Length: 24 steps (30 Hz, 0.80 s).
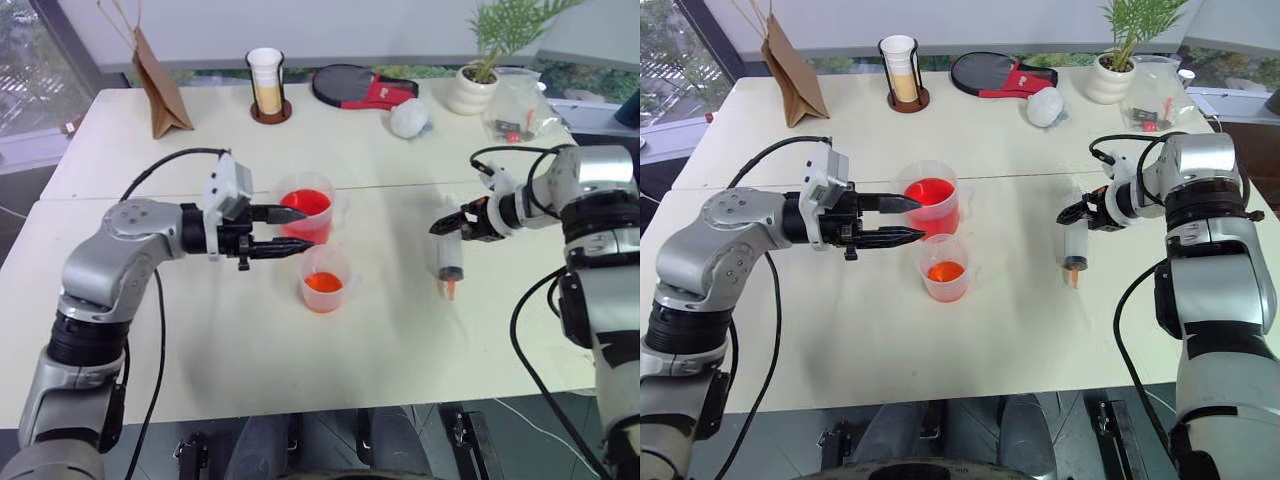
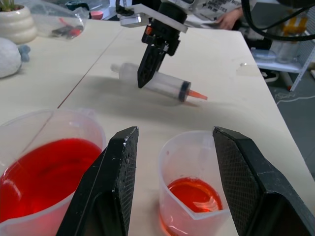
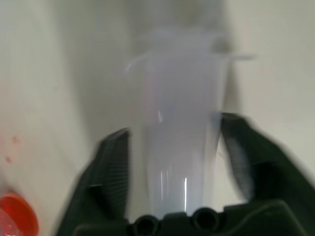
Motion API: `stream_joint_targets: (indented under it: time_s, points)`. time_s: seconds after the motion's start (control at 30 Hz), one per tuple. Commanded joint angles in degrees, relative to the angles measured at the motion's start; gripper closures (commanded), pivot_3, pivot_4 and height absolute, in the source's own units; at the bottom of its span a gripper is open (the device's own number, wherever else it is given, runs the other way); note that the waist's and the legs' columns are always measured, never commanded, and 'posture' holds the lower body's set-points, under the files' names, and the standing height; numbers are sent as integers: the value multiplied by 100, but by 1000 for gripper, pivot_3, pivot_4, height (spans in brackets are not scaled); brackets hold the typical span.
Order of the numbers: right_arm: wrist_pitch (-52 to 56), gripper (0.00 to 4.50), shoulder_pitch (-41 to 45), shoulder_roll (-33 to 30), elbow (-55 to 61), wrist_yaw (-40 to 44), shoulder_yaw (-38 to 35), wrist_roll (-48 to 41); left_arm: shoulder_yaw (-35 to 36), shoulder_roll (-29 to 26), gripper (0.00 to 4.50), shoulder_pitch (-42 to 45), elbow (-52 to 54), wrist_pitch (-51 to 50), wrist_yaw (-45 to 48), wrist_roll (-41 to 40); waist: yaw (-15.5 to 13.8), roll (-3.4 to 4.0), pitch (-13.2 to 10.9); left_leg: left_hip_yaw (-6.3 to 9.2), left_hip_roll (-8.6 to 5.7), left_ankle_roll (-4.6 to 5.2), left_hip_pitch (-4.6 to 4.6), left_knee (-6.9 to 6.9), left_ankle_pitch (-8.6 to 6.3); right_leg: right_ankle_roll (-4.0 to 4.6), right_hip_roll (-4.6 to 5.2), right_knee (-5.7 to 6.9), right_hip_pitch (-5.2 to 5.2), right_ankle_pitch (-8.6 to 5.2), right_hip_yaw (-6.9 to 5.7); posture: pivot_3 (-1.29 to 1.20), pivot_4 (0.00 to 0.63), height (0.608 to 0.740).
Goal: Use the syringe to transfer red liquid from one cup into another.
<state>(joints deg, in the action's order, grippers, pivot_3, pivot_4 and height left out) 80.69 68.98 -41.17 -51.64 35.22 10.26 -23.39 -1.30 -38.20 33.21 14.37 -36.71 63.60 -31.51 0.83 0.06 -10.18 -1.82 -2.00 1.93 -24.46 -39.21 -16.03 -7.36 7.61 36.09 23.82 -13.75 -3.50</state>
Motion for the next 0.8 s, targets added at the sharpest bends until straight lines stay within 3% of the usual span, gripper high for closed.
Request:
stream_joint_targets:
  time_s: [0.03,0.17,0.23,0.4,0.47,0.57,0.8]
  points:
    - [-130,68,229,-105,45,151,-189,188,182,-129,2056,6,56,88,-66,-26,2,0,0,0,0,0,1,0,0,0,0,0,0,0,0,0,150,740]
    - [-402,68,69,-654,778,739,-559,3,692,-431,2056,-180,-228,-51,-229,-109,-8,11,-7,-1,0,0,0,0,0,0,0,0,2,0,0,0,150,740]
    - [-788,68,-359,-907,1393,819,-1410,-321,1198,-491,2056,-371,-313,-299,-493,-377,-22,10,-7,2,0,0,-2,4,0,-2,0,0,6,-1,-1,0,150,740]
    - [-2426,68,-2643,-1136,3610,1063,-2936,-557,1932,-787,2056,-1206,-139,-593,-781,-582,-36,-3,1,15,-1,6,8,6,-6,-10,2,-4,-15,-5,-6,0,150,740]
    - [-2906,68,-3668,-1208,4205,1198,-3092,-440,2092,-812,2056,-1574,-82,-622,-930,-560,-46,-2,0,15,-5,7,11,3,-7,-13,5,-6,-23,-7,-5,0,150,740]
    - [-3138,68,-4485,-1111,4537,1076,-3278,-441,2200,-734,2056,-2003,-81,-650,-1108,-552,-26,-1,0,7,-5,7,21,-3,-7,-13,7,-8,-32,-7,3,0,150,740]
    - [-4187,68,-5167,-695,4727,1072,-3660,-546,2017,-547,2056,-2680,-93,-480,-1213,-494,-18,-1,0,1,3,33,89,7,-24,-10,2,-7,-71,-9,18,0,150,740]
